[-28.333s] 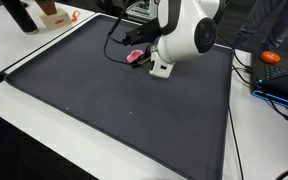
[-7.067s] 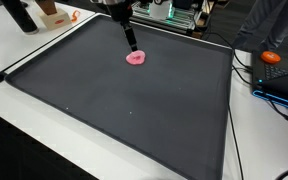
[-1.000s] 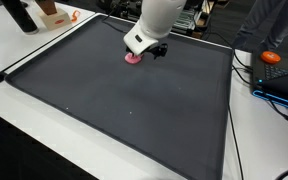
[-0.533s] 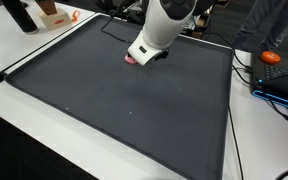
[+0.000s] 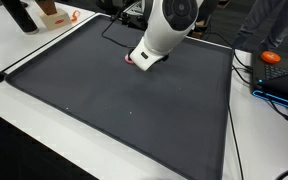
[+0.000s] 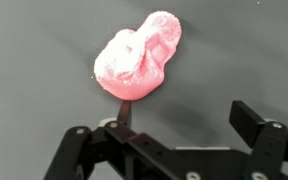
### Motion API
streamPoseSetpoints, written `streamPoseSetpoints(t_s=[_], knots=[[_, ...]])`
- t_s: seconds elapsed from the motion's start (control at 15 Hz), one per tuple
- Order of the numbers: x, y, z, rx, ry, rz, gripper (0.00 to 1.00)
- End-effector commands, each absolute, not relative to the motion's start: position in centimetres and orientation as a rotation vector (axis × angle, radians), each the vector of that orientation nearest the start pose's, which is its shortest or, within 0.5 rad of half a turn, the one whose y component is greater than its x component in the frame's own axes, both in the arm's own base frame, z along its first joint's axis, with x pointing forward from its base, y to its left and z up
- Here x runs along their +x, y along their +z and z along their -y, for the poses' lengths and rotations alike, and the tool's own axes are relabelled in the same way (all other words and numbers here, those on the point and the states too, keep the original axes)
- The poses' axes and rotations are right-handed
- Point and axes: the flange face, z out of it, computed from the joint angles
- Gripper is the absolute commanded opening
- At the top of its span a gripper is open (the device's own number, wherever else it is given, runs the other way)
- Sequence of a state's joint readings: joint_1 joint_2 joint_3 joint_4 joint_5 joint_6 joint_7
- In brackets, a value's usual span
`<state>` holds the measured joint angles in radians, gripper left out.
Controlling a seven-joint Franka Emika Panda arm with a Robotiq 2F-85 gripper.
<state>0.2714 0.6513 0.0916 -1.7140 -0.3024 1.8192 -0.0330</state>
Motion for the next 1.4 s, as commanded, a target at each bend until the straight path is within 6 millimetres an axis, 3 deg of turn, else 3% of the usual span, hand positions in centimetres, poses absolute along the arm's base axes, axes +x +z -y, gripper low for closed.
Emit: streamPoseSetpoints(t_s=[0.0, 0.4, 0.6, 1.07, 1.33], knots=[[58.4, 18.7, -18.4, -3.205, 0.894, 0.903, 1.00], [59.8, 21.0, -15.0, -3.228, 0.910, 0.629, 1.00], [60.6, 22.1, -12.5, -3.228, 0.880, 0.413, 1.00], [61.1, 24.8, -5.2, -3.120, 0.746, -0.152, 1.00], [60.3, 26.3, -1.0, -3.055, 0.630, -0.443, 1.00]])
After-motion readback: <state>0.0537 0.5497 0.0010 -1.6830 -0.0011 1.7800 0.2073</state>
